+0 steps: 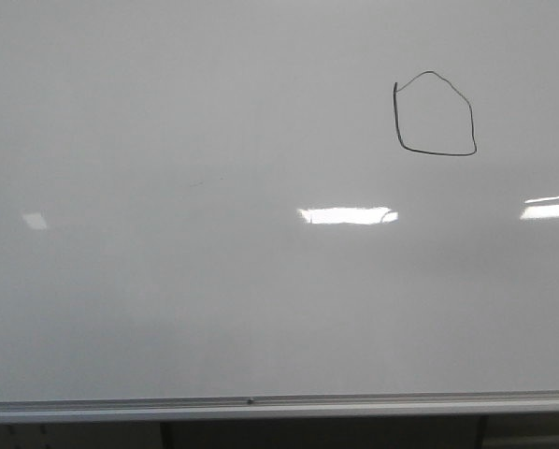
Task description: Write number 0 on whiteboard
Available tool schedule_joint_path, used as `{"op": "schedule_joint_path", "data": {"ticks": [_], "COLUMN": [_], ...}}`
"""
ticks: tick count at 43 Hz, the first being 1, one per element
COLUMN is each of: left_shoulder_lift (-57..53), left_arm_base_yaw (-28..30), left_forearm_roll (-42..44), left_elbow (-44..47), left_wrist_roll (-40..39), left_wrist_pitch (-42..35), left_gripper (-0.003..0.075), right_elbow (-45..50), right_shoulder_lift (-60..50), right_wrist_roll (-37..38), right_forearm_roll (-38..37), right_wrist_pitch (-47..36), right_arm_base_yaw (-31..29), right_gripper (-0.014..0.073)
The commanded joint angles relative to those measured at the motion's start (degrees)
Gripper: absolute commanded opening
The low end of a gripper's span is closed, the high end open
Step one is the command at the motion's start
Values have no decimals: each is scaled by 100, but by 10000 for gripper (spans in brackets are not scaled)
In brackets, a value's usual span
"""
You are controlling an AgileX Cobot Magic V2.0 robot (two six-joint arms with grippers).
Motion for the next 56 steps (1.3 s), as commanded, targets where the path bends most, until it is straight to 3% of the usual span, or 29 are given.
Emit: {"op": "schedule_joint_path", "data": {"ticks": [1,11,20,56], "left_shoulder_lift": [-123,-123,-123,-115], "left_arm_base_yaw": [-41,-41,-41,-41], "left_forearm_roll": [2,2,2,2], "left_elbow": [125,125,125,125], "left_wrist_roll": [-39,-39,-39,-39], "left_wrist_pitch": [-495,-495,-495,-495], "left_gripper": [-20,-20,-20,-20], "right_elbow": [154,1011,1457,1468], "right_shoulder_lift": [-247,-982,-1065,-1065], "right_wrist_roll": [1043,1281,1281,1281], "right_forearm_roll": [-1102,-1790,-1824,-1818], "right_wrist_pitch": [-465,-489,-549,-450], "right_arm_base_yaw": [-316,-648,-680,-680], "right_gripper": [-69,-69,-69,-69]}}
